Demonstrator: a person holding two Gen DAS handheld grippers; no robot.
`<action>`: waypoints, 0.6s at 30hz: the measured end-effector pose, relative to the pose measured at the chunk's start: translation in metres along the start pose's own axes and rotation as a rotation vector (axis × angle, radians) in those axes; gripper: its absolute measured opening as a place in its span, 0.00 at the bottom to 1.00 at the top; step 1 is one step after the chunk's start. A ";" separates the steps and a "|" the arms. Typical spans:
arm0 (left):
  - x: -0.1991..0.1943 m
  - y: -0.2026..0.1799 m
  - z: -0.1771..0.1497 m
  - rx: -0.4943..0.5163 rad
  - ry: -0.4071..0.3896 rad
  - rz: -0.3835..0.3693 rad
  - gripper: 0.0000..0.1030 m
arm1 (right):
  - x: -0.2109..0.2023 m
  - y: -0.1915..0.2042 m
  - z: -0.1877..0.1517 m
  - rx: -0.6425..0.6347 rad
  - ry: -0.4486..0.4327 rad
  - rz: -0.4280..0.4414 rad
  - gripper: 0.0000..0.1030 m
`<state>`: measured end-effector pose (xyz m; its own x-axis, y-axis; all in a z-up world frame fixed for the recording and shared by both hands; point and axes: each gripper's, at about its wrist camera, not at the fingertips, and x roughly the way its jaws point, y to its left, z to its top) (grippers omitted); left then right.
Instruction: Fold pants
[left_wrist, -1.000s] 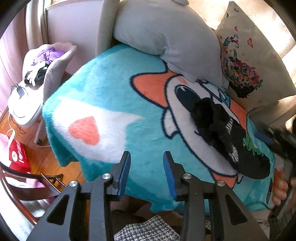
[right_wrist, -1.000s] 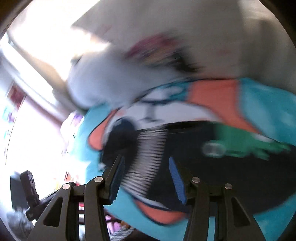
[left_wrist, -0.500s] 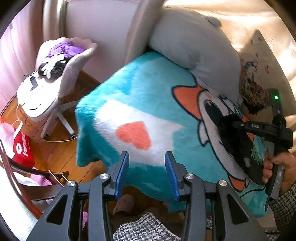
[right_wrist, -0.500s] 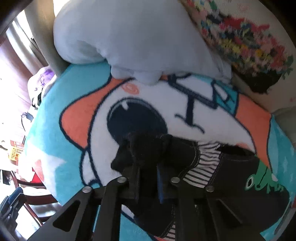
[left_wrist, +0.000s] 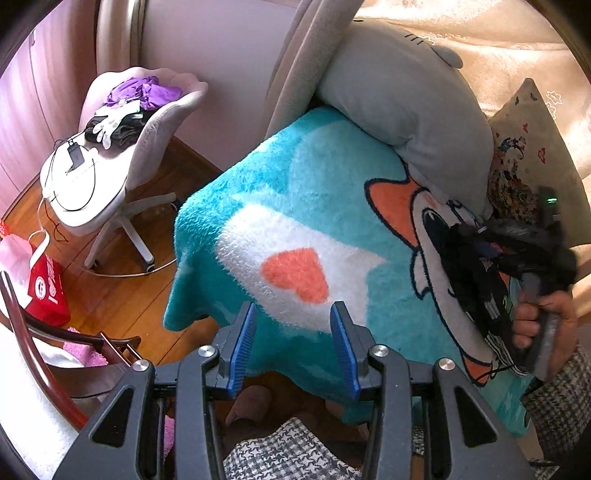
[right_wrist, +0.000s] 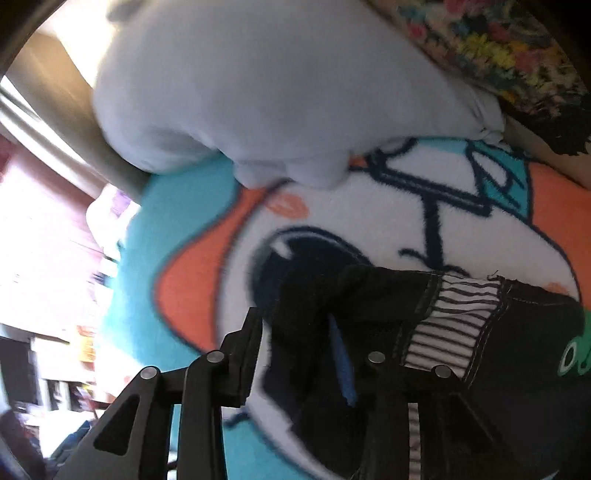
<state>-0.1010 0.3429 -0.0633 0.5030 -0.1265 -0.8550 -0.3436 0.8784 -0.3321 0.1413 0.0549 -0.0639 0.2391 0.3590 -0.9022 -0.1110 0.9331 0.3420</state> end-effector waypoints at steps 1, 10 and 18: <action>0.002 -0.002 0.002 0.005 0.003 -0.003 0.43 | -0.016 0.000 0.001 0.014 -0.027 0.044 0.47; 0.028 -0.040 0.012 0.095 0.075 -0.066 0.43 | -0.090 -0.041 -0.024 0.069 -0.196 -0.103 0.41; 0.043 -0.065 0.011 0.173 0.124 -0.081 0.43 | 0.002 -0.023 -0.049 -0.018 0.036 -0.171 0.28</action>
<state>-0.0483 0.2853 -0.0741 0.4183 -0.2458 -0.8744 -0.1600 0.9277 -0.3373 0.0967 0.0329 -0.0863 0.2218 0.1935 -0.9557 -0.0884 0.9801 0.1779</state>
